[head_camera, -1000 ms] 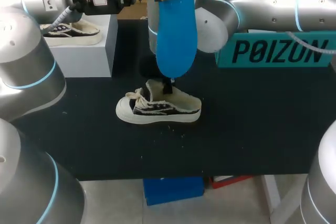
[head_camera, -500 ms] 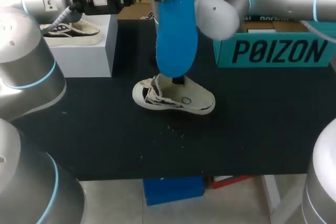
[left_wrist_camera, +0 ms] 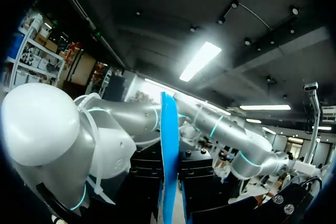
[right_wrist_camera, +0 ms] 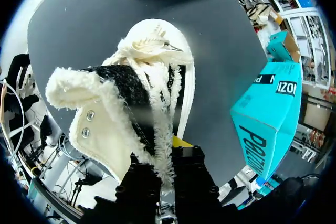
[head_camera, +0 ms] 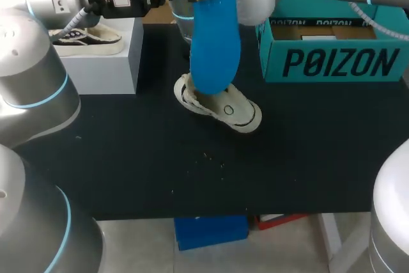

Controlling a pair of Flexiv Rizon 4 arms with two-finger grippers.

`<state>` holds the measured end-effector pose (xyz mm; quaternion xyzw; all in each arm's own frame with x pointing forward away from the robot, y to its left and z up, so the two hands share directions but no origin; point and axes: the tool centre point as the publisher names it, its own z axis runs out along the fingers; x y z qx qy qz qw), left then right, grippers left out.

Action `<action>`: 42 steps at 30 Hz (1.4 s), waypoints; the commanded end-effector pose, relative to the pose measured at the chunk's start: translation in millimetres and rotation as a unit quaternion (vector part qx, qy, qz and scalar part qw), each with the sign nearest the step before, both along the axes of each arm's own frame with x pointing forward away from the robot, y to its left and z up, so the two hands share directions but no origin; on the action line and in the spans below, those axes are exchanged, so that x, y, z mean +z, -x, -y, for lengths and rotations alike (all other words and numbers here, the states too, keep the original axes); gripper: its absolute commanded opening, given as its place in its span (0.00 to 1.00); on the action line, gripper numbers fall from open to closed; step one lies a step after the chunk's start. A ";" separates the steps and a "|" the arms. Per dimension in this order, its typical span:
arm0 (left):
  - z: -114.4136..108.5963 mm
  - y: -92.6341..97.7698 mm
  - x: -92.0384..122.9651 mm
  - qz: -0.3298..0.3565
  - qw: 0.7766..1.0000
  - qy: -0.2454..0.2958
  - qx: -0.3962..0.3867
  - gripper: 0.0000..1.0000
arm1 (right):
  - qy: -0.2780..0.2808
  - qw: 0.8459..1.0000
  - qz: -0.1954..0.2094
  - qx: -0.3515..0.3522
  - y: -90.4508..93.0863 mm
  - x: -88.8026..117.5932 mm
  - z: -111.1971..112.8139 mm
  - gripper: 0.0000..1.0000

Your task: Take the shoe out of the shoebox, open the shoe tongue, remove and reinsert the insole, then place the shoe into the shoebox

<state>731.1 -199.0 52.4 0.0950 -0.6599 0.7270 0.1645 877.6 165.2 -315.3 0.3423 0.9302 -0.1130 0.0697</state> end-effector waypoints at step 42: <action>1.4 0.9 -0.7 0.000 1.000 0.000 0.002 0.00 | -0.014 0.883 0.028 -0.469 16.1 -69.9 -18.0 0.00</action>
